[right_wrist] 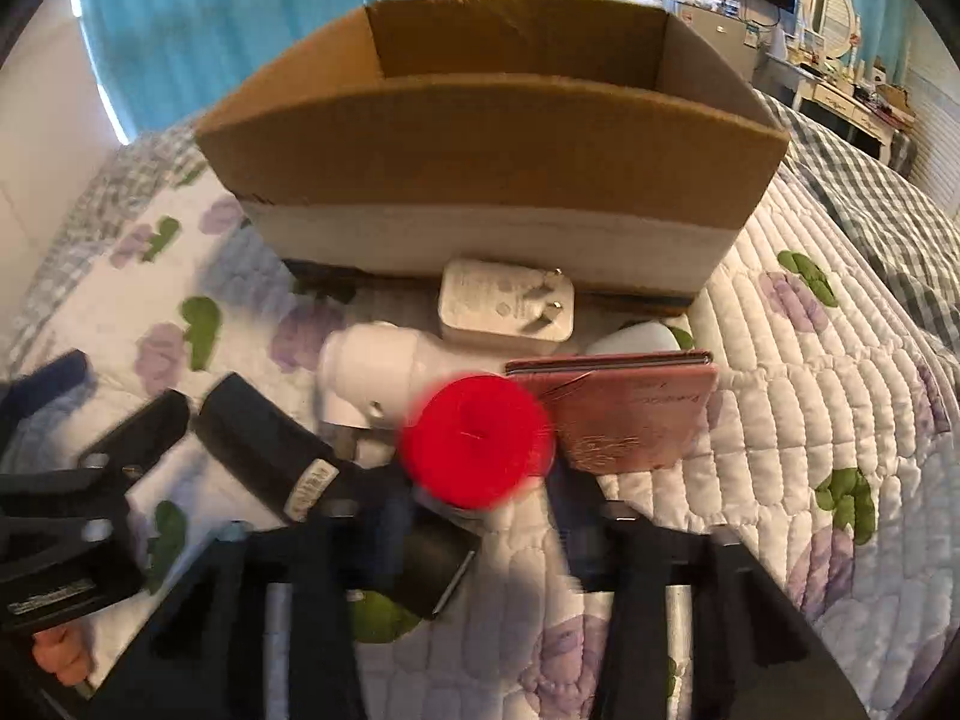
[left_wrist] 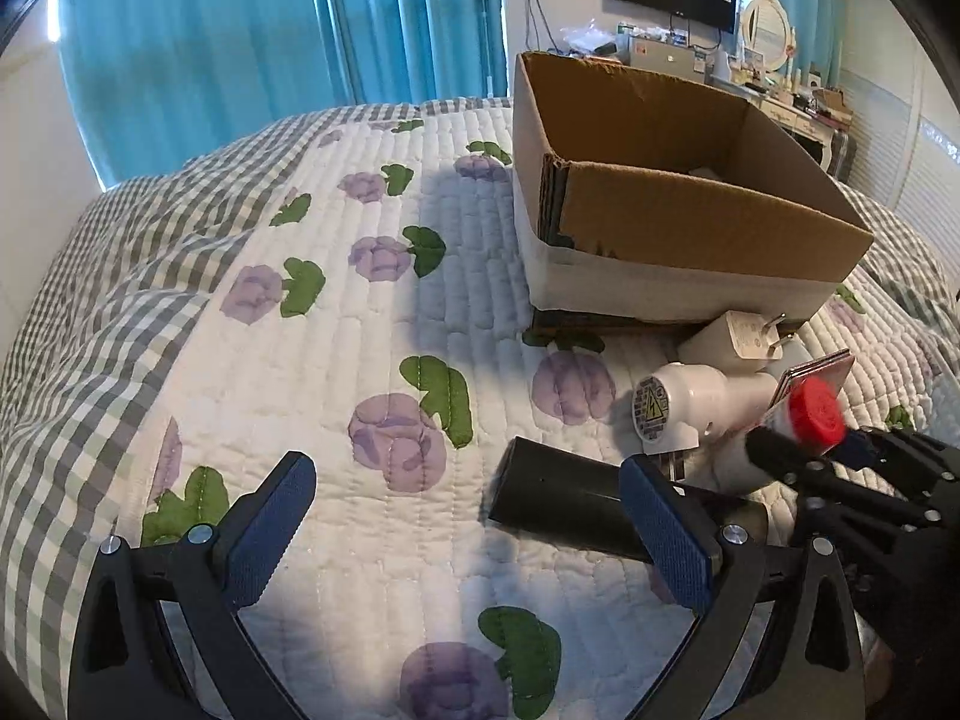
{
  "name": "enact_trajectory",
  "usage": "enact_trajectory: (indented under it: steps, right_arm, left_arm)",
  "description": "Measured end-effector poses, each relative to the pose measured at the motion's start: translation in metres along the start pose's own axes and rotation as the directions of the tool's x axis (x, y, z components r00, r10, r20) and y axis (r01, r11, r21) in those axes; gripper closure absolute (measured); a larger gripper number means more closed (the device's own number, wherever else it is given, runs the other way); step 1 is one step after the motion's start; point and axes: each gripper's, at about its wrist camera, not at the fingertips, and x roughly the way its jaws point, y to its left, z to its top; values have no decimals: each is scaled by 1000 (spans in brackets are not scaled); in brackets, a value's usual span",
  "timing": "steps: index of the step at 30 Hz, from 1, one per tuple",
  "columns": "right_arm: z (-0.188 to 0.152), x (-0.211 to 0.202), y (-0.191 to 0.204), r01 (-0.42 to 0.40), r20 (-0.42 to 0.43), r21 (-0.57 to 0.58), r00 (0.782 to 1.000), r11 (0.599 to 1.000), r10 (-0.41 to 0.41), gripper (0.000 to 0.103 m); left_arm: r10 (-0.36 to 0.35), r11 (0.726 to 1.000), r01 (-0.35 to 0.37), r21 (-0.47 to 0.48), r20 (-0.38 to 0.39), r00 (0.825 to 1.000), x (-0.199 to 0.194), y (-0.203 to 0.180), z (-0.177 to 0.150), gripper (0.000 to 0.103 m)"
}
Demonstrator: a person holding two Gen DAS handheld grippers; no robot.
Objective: Organize rigid objects
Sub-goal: 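Grasp the red-capped white bottle with the right tool, then grasp the pink card case with the left tool while the right tool holds the bottle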
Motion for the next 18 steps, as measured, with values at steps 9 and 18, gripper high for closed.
enact_trajectory:
  steps: [9,18]
  right_arm:
    - [6,-55,-25,50,81,-5,995,999,-50,67]
    - [31,-65,-81,125,41,-32,991,992,-124,67]
  left_arm:
    - [-35,999,35,24,-11,999,-5,-23,3,0]
    - [-146,985,146,91,-9,989,-3,-86,16,0]
